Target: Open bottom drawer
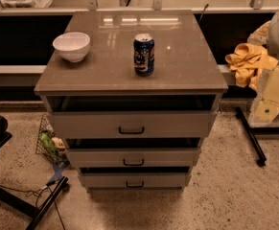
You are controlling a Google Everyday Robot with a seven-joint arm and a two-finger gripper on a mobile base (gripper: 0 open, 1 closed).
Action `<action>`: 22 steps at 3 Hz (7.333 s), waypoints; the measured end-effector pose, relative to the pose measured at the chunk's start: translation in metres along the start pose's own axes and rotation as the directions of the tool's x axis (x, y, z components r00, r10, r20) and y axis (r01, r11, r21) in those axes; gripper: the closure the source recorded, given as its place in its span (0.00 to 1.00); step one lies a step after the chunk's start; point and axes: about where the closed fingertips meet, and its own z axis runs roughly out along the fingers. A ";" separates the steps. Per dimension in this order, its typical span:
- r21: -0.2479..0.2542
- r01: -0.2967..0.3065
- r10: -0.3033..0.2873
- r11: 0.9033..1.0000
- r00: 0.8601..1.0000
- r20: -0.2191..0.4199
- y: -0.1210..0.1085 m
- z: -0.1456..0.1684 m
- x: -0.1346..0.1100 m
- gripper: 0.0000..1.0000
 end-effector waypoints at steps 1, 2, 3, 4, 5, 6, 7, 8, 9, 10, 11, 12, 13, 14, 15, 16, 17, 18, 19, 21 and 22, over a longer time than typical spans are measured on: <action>0.000 0.000 0.000 1.000 1.000 0.000 0.000 0.000 0.000 0.00; 0.020 -0.028 0.026 0.999 0.997 0.075 -0.007 0.007 0.001 0.00; -0.009 -0.035 0.037 0.999 0.973 0.226 0.003 0.053 0.005 0.00; -0.084 -0.040 0.070 0.996 0.916 0.394 0.040 0.130 0.010 0.00; -0.124 -0.100 0.154 0.987 0.798 0.583 0.069 0.200 0.009 0.00; -0.058 -0.179 0.168 0.982 0.692 0.702 0.068 0.252 0.017 0.00; 0.080 -0.233 0.112 0.969 0.706 0.699 0.044 0.296 0.037 0.00; 0.080 -0.233 0.112 0.969 0.706 0.699 0.044 0.296 0.037 0.00; 0.025 -0.302 0.199 0.953 0.687 0.699 0.066 0.364 0.063 0.00; -0.013 -0.359 0.265 0.933 0.661 0.702 0.097 0.440 0.100 0.00; -0.013 -0.381 0.278 0.924 0.650 0.707 0.118 0.540 0.136 0.00; -0.038 -0.362 0.279 0.931 0.644 0.713 0.128 0.616 0.136 0.00; -0.037 -0.360 0.278 0.932 0.646 0.711 0.128 0.616 0.134 0.00; -0.036 -0.321 0.258 0.946 0.683 0.683 0.122 0.642 0.111 0.00; -0.048 -0.274 0.238 0.960 0.717 0.655 0.111 0.683 0.082 0.00; -0.054 -0.251 0.225 0.966 0.724 0.652 0.093 0.712 0.063 0.00; -0.061 -0.241 0.221 0.969 0.721 0.657 0.065 0.743 0.052 0.00; -0.064 -0.239 0.222 0.969 0.725 0.653 0.047 0.760 0.048 0.00; -0.068 -0.256 0.238 0.964 0.730 0.640 0.044 0.776 0.057 0.00; -0.091 -0.282 0.275 0.955 0.725 0.631 0.061 0.793 0.071 0.47; -0.093 -0.281 0.275 0.955 0.725 0.632 0.062 0.794 0.070 0.70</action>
Offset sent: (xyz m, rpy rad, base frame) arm 0.0271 -0.0088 -0.0189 0.2278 -0.0947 -0.0343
